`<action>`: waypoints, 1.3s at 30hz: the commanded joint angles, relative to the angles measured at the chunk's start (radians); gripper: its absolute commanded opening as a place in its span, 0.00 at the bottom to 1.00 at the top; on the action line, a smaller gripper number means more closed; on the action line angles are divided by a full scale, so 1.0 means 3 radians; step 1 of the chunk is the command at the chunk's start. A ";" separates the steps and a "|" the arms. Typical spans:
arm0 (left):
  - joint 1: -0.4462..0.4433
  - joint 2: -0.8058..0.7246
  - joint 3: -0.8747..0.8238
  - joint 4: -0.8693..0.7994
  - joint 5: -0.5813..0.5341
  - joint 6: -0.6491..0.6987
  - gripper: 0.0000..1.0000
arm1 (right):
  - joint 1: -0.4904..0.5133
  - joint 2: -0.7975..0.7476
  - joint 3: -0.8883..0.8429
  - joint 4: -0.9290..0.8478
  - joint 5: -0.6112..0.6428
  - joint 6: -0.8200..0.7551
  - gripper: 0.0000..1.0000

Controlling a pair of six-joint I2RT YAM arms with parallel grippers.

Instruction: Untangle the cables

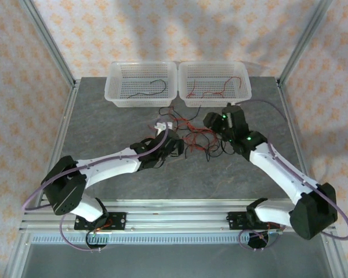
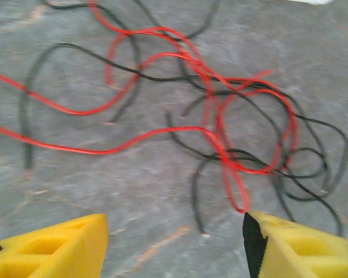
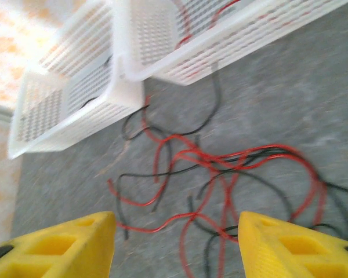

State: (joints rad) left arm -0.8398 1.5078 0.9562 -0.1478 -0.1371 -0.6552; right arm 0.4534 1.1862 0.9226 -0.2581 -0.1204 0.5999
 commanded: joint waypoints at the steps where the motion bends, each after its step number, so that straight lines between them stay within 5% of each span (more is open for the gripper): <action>1: -0.0042 0.0212 0.0116 0.0217 0.0284 -0.0034 0.67 | -0.0174 -0.0166 -0.0142 -0.0192 0.0024 -0.0152 0.58; 14: -0.0044 0.1156 0.0627 0.0610 0.0313 0.0020 0.62 | -0.0293 -0.0327 -0.0513 -0.0035 -0.0231 -0.0104 0.59; 19: -0.0045 0.1275 0.0704 0.0656 0.0145 0.0016 0.37 | -0.0294 -0.0380 -0.0665 0.0027 -0.0297 -0.0049 0.59; 22: -0.0044 0.1200 0.0696 0.0606 -0.0014 -0.0003 0.00 | -0.0294 -0.0403 -0.0735 0.0102 -0.0337 -0.0020 0.59; 39: -0.0147 0.0325 0.0653 0.0157 -0.0080 0.0062 0.00 | -0.0250 0.0747 -0.0510 0.0971 -0.1267 0.0124 0.53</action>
State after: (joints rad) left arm -0.8776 1.6241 1.1442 -0.0444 -0.1394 -0.6537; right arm 0.3706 1.3540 0.7181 -0.0551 -0.4351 0.6159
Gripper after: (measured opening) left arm 0.043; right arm 0.532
